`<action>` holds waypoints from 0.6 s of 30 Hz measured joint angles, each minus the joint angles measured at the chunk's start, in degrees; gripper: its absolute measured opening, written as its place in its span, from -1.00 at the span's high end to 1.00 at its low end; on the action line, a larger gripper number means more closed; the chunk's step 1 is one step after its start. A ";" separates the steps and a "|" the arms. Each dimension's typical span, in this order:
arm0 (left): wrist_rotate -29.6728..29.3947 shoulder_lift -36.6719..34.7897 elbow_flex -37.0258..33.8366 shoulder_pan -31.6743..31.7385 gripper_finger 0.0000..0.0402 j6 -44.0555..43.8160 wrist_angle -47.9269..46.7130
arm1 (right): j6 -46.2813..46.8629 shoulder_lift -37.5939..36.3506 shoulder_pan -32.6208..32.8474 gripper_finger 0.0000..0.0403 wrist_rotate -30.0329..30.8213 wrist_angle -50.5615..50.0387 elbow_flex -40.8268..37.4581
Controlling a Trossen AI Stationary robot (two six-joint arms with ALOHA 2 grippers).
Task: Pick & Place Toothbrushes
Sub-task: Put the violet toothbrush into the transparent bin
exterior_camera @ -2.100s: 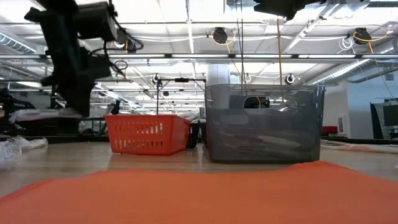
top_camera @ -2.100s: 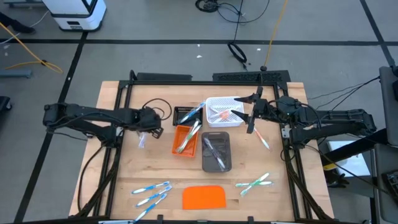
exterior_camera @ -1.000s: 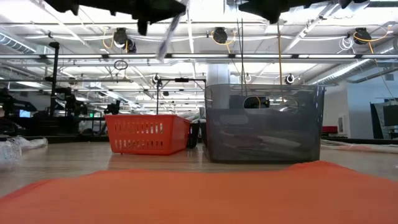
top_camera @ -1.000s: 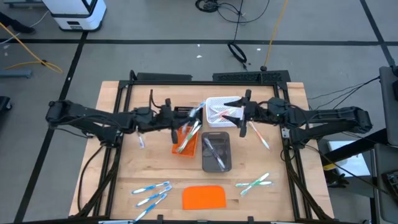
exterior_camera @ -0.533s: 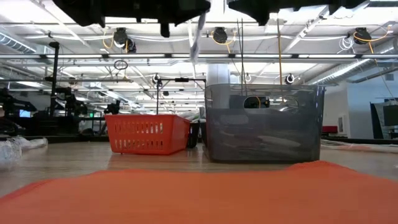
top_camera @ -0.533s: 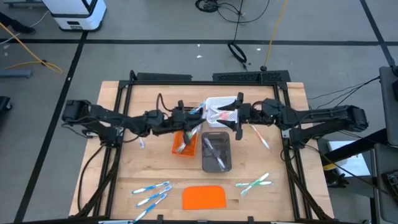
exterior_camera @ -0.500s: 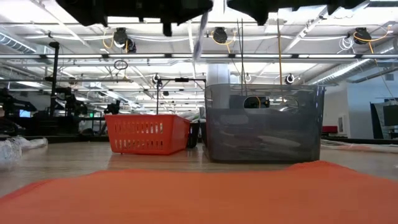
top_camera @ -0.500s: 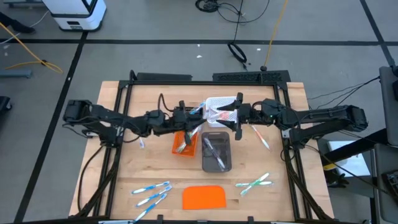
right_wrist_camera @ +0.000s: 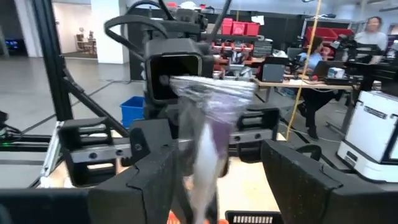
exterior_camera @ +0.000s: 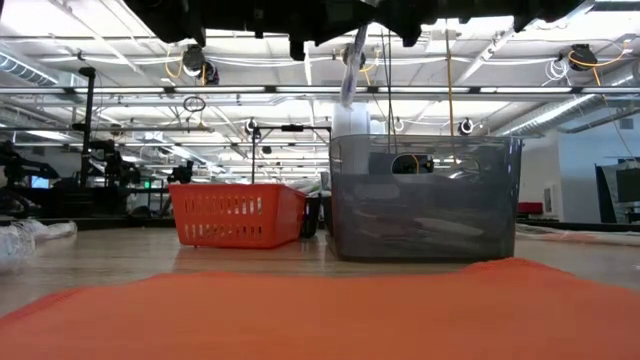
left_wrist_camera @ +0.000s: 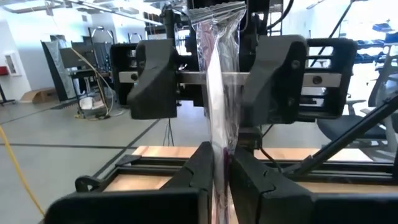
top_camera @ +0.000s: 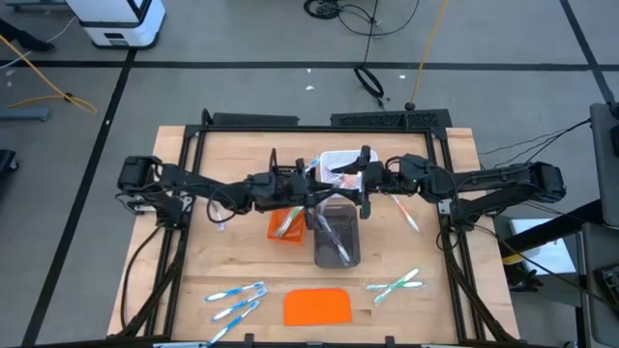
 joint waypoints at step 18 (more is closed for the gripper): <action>-0.53 0.06 0.09 0.04 0.70 0.11 -0.26 | -0.85 0.02 0.02 0.90 -3.12 -0.97 0.00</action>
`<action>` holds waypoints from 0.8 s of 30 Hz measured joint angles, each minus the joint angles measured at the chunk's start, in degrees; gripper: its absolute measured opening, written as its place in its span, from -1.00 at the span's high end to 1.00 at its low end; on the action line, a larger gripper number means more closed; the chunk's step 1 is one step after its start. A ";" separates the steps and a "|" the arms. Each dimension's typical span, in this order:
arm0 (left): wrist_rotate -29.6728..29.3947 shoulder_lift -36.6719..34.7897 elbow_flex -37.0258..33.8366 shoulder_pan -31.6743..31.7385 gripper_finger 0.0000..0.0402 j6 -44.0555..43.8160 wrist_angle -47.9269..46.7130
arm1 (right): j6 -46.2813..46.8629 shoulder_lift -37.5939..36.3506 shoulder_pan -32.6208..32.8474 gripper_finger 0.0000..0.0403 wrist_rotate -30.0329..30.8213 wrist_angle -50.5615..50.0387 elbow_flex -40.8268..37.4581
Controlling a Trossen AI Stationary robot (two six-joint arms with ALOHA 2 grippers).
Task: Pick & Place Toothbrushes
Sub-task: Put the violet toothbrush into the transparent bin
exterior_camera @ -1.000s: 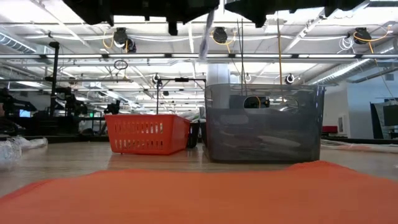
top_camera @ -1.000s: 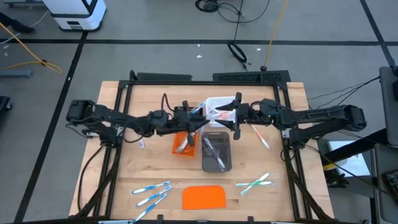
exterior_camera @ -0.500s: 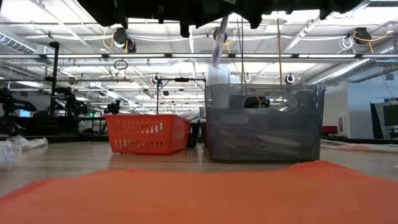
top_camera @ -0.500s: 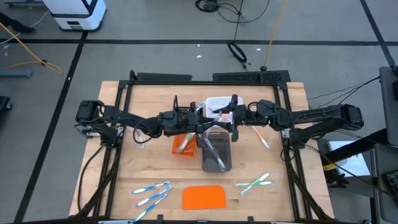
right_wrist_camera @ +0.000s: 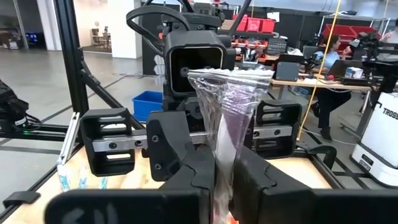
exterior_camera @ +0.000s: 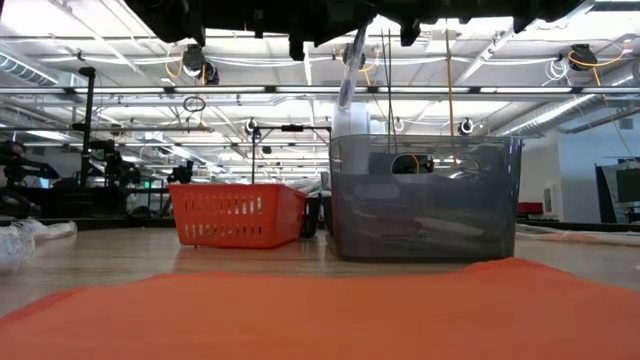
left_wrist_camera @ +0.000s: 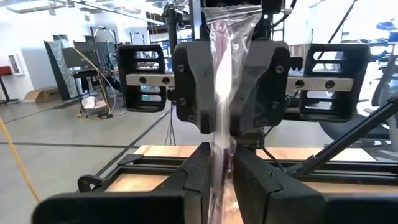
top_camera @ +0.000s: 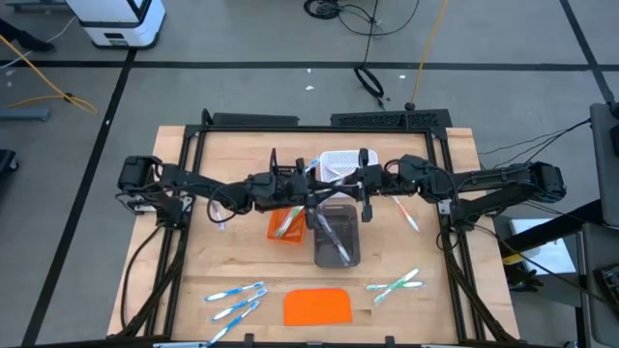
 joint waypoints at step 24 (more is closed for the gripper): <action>-7.29 -8.35 -0.02 -2.02 0.60 3.75 -19.53 | 0.20 -1.89 -0.02 0.91 0.06 -2.83 -0.04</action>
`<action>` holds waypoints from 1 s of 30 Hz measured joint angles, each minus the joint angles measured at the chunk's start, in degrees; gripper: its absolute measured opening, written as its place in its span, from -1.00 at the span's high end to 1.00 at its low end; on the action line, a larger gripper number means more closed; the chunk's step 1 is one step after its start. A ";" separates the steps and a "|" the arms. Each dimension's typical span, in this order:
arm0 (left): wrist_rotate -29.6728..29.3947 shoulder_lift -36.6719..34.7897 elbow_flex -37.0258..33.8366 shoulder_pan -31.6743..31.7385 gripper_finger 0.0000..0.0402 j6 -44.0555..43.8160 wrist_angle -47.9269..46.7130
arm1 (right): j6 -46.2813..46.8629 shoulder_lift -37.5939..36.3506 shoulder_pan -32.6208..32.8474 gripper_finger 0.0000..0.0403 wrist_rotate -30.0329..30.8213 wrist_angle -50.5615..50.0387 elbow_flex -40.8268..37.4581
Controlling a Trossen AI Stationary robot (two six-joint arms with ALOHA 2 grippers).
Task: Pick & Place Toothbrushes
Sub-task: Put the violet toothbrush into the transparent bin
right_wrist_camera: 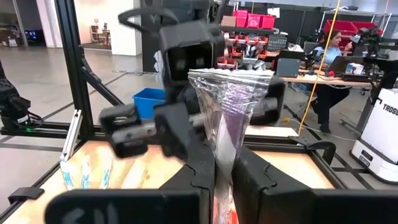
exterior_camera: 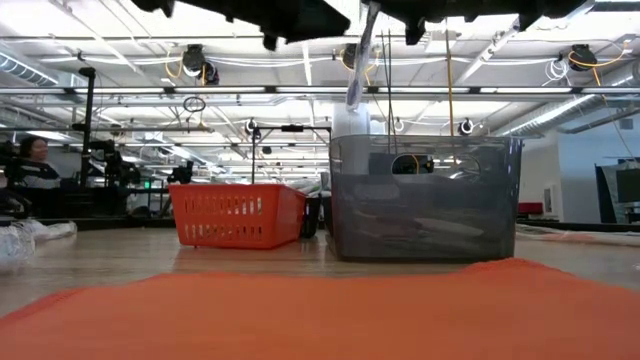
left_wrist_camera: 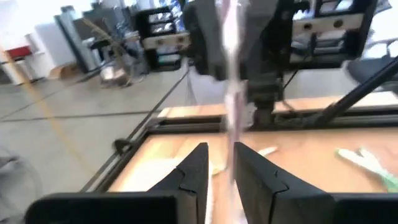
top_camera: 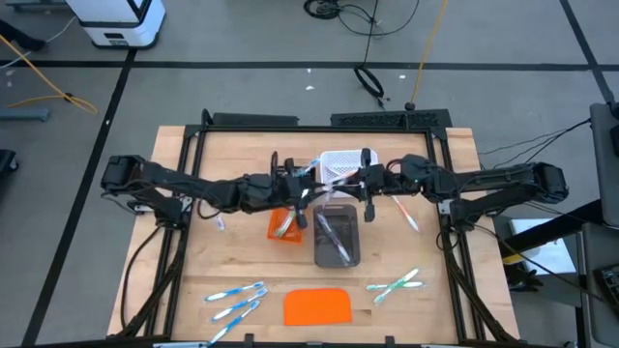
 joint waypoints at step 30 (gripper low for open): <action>-5.36 -7.70 0.02 -1.11 0.24 -2.44 -18.36 | 19.67 2.02 10.75 0.91 -0.11 -18.34 0.00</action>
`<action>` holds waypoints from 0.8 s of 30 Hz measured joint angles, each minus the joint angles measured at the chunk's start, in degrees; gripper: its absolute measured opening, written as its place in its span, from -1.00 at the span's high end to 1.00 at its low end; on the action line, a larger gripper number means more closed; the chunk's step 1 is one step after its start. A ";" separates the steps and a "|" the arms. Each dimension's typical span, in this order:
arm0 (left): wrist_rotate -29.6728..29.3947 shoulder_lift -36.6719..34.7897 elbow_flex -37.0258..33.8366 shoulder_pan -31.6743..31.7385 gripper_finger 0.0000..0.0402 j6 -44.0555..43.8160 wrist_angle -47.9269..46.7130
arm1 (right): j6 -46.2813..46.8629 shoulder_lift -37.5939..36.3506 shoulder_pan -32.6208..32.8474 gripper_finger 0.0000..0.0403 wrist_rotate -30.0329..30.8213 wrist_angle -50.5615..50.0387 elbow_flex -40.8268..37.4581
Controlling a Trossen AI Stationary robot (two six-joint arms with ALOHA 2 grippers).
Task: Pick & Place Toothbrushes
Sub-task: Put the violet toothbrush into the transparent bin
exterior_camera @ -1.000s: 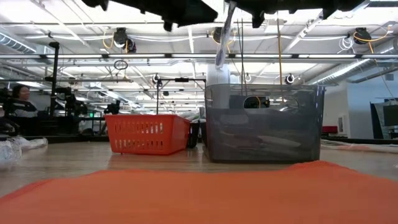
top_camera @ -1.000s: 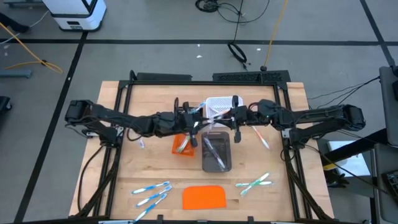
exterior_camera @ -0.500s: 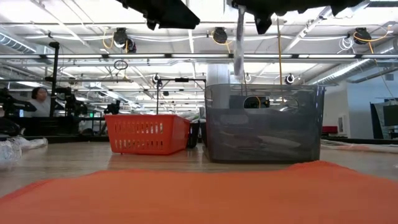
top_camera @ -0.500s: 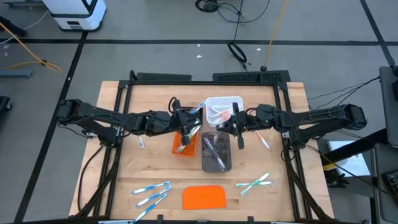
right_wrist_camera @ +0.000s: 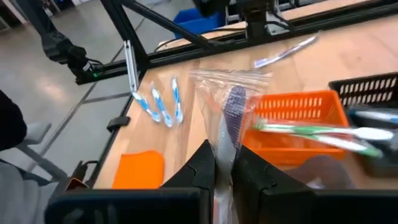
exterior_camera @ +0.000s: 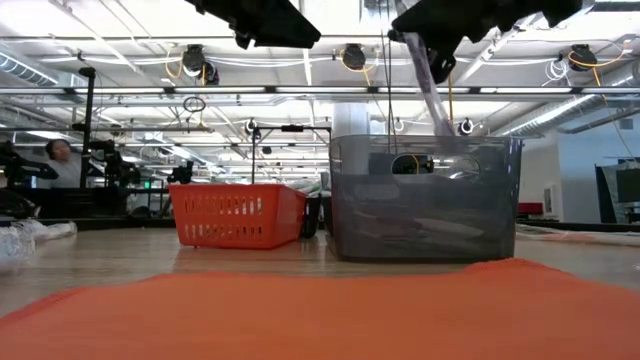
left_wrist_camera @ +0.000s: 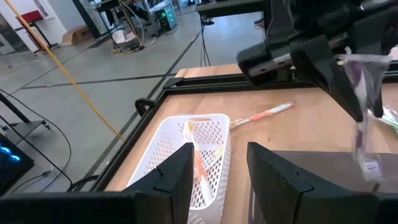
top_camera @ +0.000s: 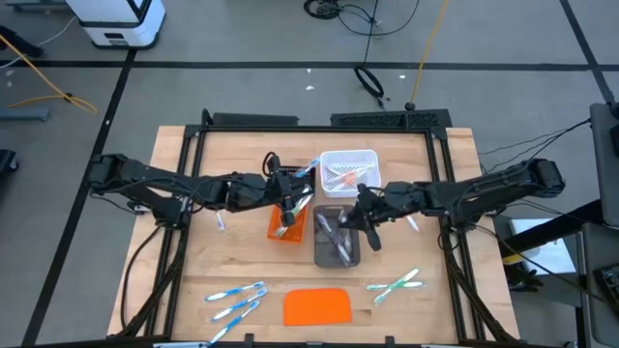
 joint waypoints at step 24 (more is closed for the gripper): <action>0.02 0.02 -0.02 -0.24 0.24 -0.02 -1.33 | 8.83 7.89 1.88 0.89 0.11 5.54 -4.62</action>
